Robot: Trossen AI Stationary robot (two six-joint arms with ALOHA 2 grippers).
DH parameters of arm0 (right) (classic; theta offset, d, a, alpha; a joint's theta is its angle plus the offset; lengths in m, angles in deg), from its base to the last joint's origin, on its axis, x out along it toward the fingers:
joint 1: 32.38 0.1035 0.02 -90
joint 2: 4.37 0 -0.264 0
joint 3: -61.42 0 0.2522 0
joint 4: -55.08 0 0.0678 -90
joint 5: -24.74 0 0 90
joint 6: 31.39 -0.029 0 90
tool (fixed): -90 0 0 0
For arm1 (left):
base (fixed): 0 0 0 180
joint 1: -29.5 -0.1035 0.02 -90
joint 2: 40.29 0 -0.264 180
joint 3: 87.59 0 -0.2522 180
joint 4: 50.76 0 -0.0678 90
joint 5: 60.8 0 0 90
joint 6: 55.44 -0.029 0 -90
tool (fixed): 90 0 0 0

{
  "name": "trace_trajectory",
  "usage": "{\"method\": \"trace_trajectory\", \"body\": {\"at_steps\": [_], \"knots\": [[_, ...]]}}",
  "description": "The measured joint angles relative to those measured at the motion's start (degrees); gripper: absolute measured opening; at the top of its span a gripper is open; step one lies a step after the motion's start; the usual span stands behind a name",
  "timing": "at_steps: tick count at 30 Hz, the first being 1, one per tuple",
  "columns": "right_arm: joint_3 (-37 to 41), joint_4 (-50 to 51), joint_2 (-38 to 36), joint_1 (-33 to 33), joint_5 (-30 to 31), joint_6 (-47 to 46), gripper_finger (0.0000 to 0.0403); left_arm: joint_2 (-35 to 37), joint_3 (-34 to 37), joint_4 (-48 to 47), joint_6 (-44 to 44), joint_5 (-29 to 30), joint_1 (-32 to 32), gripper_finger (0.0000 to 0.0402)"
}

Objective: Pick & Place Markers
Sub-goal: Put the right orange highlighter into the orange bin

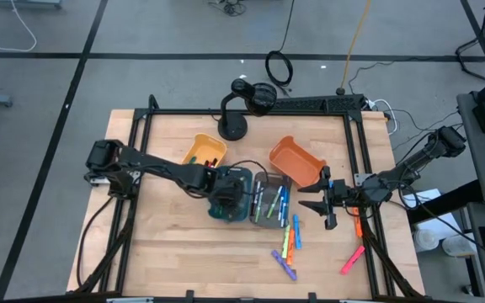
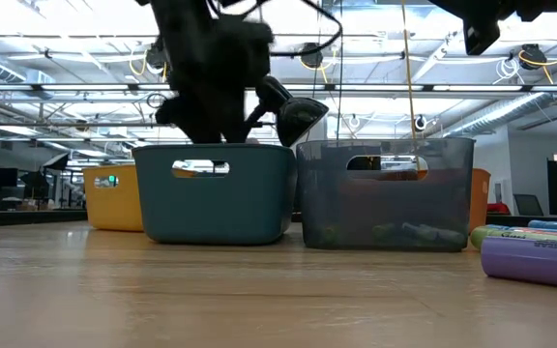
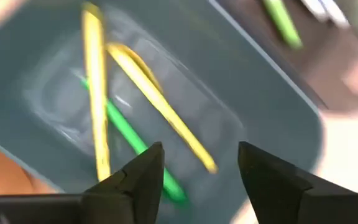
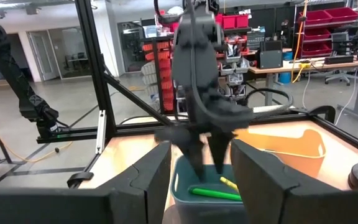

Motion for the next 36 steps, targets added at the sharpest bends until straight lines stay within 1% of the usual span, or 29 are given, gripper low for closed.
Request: {"method": "trace_trajectory", "body": {"at_steps": [4,5,6,7,8,10,11,13,16,17,19,22,24,27,29,32,36], "knots": [[0.0,1.1,0.0,0.0,0.0,-0.9,0.0155,4.3,-0.6,-7.7,-10.5,-11.0,1.2,0.0223],[0.0,1.3,0.0,0.0,0.0,-1.8,0.0155,5.7,-0.6,-10.3,-13.2,-12.3,1.5,0.0226],[0.0,1.3,0.0,0.0,0.0,-2.5,0.0155,7.1,-0.6,-13.2,-14.6,-12.3,1.9,0.0228],[0.0,1.3,0.0,0.0,0.0,-3.1,0.0155,8.3,-0.6,-15.4,-13.8,-10.3,2.5,0.0229],[0.0,1.3,0.0,0.0,0.0,-3.6,0.0155,9.6,-0.6,-16.6,-12.1,-6.3,3.6,0.0229],[0.0,1.9,0.0,0.0,0.0,-4.8,0.0155,12.6,-0.3,-15.7,-12.4,2.5,7.0,0.0227],[0.0,2.3,0.0,0.0,0.0,-5.7,0.0155,14.3,0.1,-13.1,-14.4,6.0,9.2,0.0225],[0.0,3.7,0.0,0.0,0.0,-7.5,0.0155,19.0,2.0,-3.6,-21.9,7.2,13.5,0.0220],[0.0,4.4,0.0,0.1,-0.1,-8.0,0.0155,27.4,7.9,14.9,-35.4,-0.2,17.8,0.0214],[0.0,4.3,0.0,0.1,-0.3,-7.9,0.0155,30.4,10.6,20.4,-38.4,-2.7,18.5,0.0212],[0.0,3.1,0.0,0.1,-1.7,-7.4,0.0155,36.5,17.1,26.4,-41.4,-4.2,19.6,0.0210],[0.0,1.6,0.0,0.1,-4.4,-6.4,0.0155,45.2,29.2,34.3,-41.3,-2.4,19.8,0.0210],[0.0,0.7,0.0,0.1,-6.3,-5.8,0.0155,50.5,37.6,39.0,-39.5,-2.1,18.6,0.0212],[0.0,-0.5,0.0,0.1,-9.0,-4.3,0.0155,58.3,48.2,47.3,-37.5,-4.2,16.9,0.0216],[0.0,-1.3,0.0,0.1,-9.7,-3.1,0.0155,63.1,53.4,52.0,-37.1,-6.4,16.1,0.0219],[0.0,-2.5,0.0,0.1,-12.0,-1.8,0.0155,70.7,59.7,52.9,-36.3,-7.2,14.8,0.0220],[0.0,-2.4,0.0,0.2,-13.1,-1.5,0.0155,80.0,65.4,52.6,-35.0,-8.0,13.6,0.0215]]}}
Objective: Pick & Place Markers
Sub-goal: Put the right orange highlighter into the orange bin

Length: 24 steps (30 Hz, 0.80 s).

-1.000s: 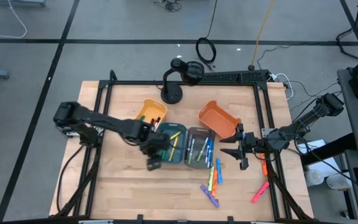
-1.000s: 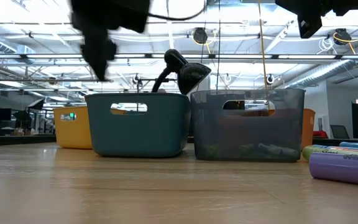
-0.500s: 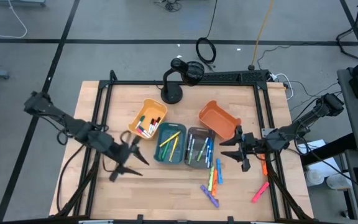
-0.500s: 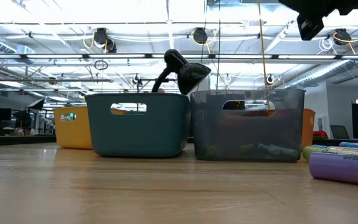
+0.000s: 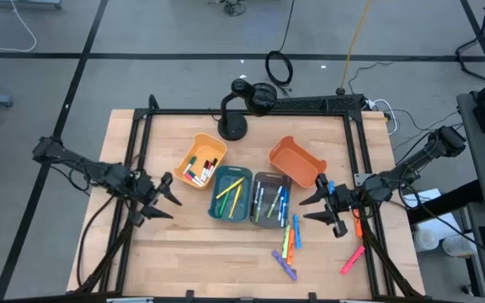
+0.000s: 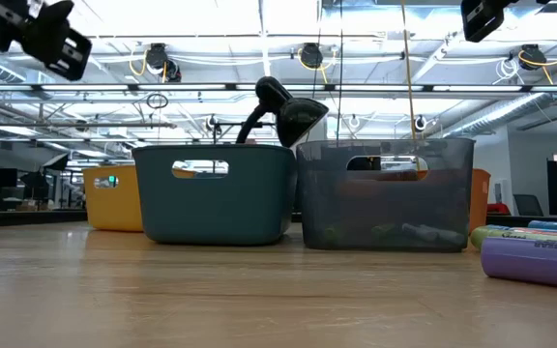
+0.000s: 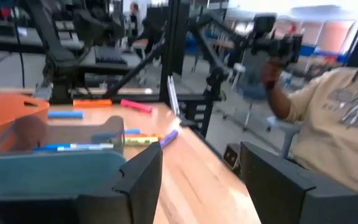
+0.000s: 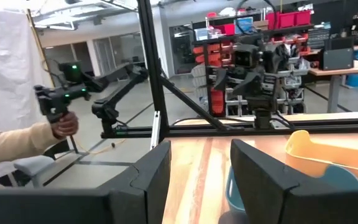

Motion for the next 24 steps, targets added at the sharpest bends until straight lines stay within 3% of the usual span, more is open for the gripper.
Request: {"method": "trace_trajectory", "body": {"at_steps": [8,11,15,18,20,24], "knots": [[0.0,-0.9,0.0,0.0,-0.7,0.6,0.0155,15.6,8.0,-1.4,-2.2,-4.5,-2.9,0.0209],[0.0,-0.9,0.0,0.0,-0.7,0.6,0.0155,20.8,8.4,-7.3,-2.9,-5.1,-4.6,0.0214],[0.0,-0.9,0.2,0.0,-2.5,0.7,0.0155,21.3,8.0,-9.2,-3.4,-6.1,-6.5,0.0222],[0.3,-2.2,1.6,0.1,-7.7,1.0,0.0155,21.2,7.9,-11.2,-3.9,-4.5,-7.6,0.0225],[1.5,-6.4,3.5,0.1,-12.9,1.4,0.0155,20.9,7.9,-11.5,-4.0,-3.0,-8.0,0.0224],[3.9,-14.6,6.9,0.1,-17.0,6.2,0.0155,20.1,7.9,-11.9,-4.0,-0.4,-8.2,0.0220]]}}
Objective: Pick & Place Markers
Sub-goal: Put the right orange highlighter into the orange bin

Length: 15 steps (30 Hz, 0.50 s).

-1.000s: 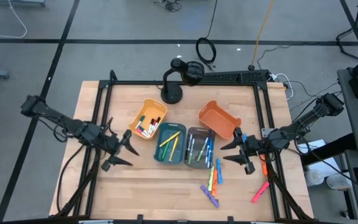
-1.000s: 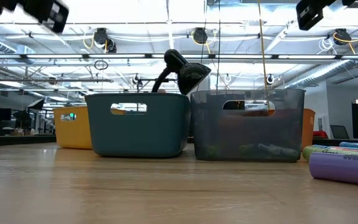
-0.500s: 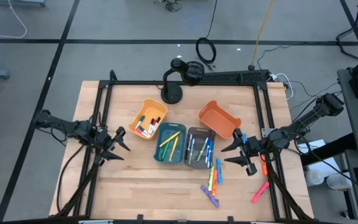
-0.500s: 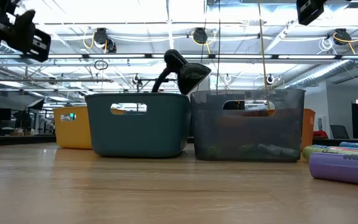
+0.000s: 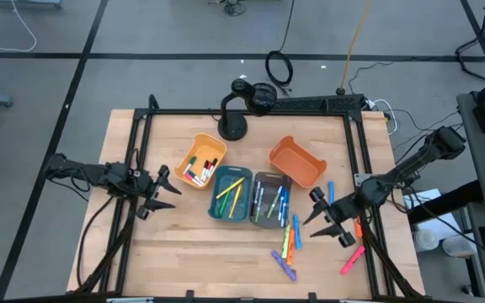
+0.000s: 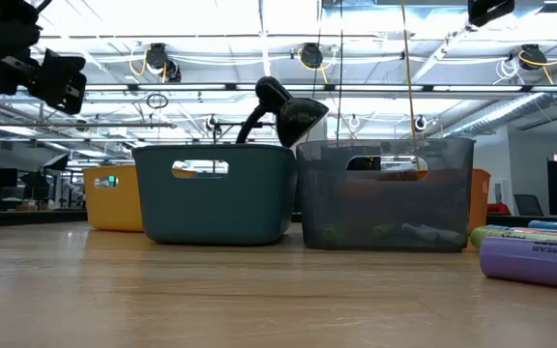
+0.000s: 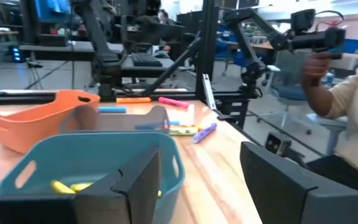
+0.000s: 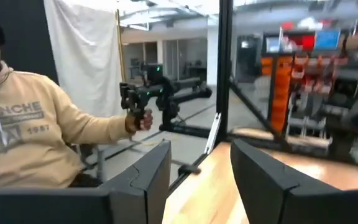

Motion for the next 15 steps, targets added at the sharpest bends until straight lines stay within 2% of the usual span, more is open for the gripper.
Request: {"method": "trace_trajectory", "body": {"at_steps": [4,8,15], "knots": [[0.8,-5.6,0.8,-0.4,3.2,2.7,0.0155,0.0,0.0,-0.1,-0.8,1.9,0.0,0.0220],[0.8,-5.7,-1.0,-0.9,6.3,3.3,0.0155,0.0,0.0,-0.2,-2.2,3.5,0.0,0.0226],[0.8,7.7,-7.3,-4.3,7.1,6.1,0.0155,0.0,0.0,-0.2,-1.9,3.5,0.0,0.0220]]}}
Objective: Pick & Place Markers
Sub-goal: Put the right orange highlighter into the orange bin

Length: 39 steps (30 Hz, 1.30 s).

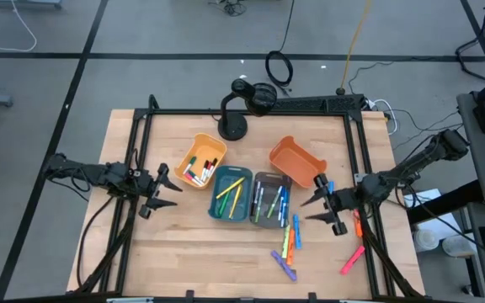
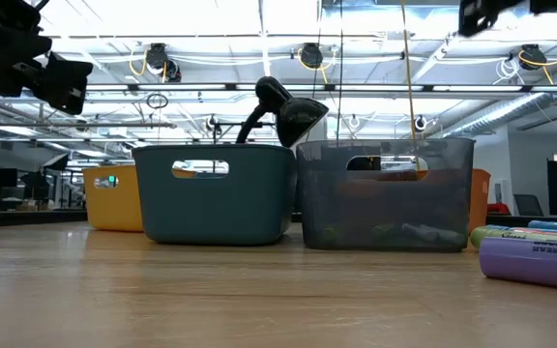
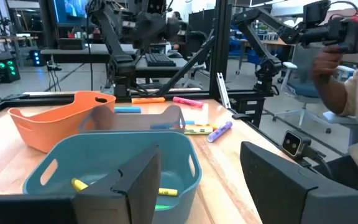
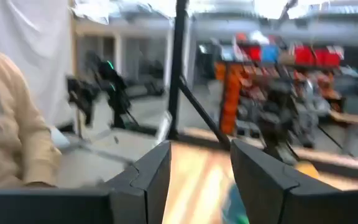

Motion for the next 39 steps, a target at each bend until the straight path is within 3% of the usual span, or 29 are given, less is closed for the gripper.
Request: {"method": "trace_trajectory", "body": {"at_steps": [8,11,16,18,21,24,26,29,31,33,36,39], "knots": [[0.0,19.0,-7.9,-5.3,16.9,-7.0,0.0155,0.0,0.0,0.0,0.2,0.2,0.0,0.0212],[0.0,18.1,-8.3,-7.1,16.7,-9.7,0.0155,0.0,0.0,0.0,0.2,0.2,0.0,0.0217],[-0.1,12.4,-8.0,-8.1,8.2,-10.8,0.0155,0.0,0.0,0.0,0.2,0.2,0.0,0.0225],[-2.0,13.2,-6.6,-7.0,8.2,-12.0,0.0155,0.0,0.0,0.0,0.2,0.2,0.0,0.0225],[-9.0,23.9,-1.6,-4.5,10.2,-16.0,0.0155,0.0,0.0,0.0,0.2,0.2,0.0,0.0221],[-20.2,42.3,7.2,-2.0,10.6,-24.4,0.0155,0.0,0.0,0.0,0.2,0.2,0.0,0.0216],[-28.5,57.6,13.5,-0.6,6.1,-33.6,0.0155,0.0,0.0,0.0,0.2,0.1,0.0,0.0213],[-38.6,77.8,21.8,1.0,-8.6,-51.8,0.0155,0.0,0.0,0.0,0.2,0.1,0.0,0.0209],[-41.6,84.8,25.9,2.4,-20.3,-66.3,0.0155,0.0,0.0,0.1,0.2,0.1,0.0,0.0207],[-42.0,85.5,28.3,5.5,-28.0,-80.6,0.0155,0.0,0.0,0.1,0.2,0.1,0.0,0.0208],[-41.1,85.8,30.1,10.6,-32.8,-93.1,0.0155,0.0,0.0,0.1,0.2,0.1,0.0,0.0212],[-38.2,90.7,30.6,14.8,-30.8,-97.1,0.0155,0.0,0.0,0.1,0.2,0.1,0.0,0.0217]]}}
